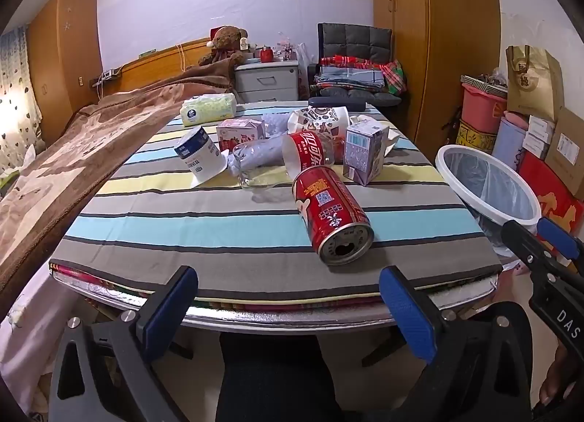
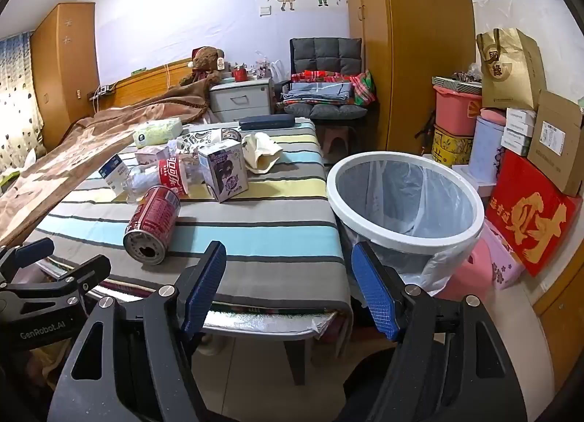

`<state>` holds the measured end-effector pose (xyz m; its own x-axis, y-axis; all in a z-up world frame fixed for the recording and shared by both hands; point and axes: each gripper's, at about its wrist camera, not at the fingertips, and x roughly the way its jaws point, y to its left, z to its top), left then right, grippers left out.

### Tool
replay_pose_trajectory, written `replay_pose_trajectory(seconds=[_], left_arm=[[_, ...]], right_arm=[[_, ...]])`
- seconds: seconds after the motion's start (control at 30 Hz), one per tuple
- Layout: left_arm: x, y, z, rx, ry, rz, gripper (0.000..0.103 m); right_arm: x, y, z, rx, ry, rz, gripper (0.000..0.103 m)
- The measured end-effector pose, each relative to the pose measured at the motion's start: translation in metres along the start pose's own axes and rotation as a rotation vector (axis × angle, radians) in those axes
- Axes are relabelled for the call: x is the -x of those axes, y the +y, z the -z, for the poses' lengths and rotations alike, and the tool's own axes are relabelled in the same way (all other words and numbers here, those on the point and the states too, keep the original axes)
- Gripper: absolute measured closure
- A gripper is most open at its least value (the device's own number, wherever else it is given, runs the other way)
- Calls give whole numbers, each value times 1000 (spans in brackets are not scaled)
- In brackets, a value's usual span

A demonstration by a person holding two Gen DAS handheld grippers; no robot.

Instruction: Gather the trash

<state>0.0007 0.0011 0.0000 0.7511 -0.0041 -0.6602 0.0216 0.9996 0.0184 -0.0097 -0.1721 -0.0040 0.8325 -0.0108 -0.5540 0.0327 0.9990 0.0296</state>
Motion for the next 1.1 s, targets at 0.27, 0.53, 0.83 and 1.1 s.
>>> replay_pose_trajectory(seconds=[0.27, 0.53, 0.83, 1.1], left_arm=[[2, 1, 0, -10, -20, -12, 2], [4, 0, -1, -10, -21, -12, 2], [3, 0, -4, -10, -20, -13, 2], [3, 0, -4, -10, -21, -13, 2]], right_arm=[[0, -1, 0, -8, -6, -4, 30], [1, -2, 0, -10, -6, -3, 30], [1, 0, 0, -7, -8, -2, 30], [0, -2, 0, -6, -8, -1, 30]])
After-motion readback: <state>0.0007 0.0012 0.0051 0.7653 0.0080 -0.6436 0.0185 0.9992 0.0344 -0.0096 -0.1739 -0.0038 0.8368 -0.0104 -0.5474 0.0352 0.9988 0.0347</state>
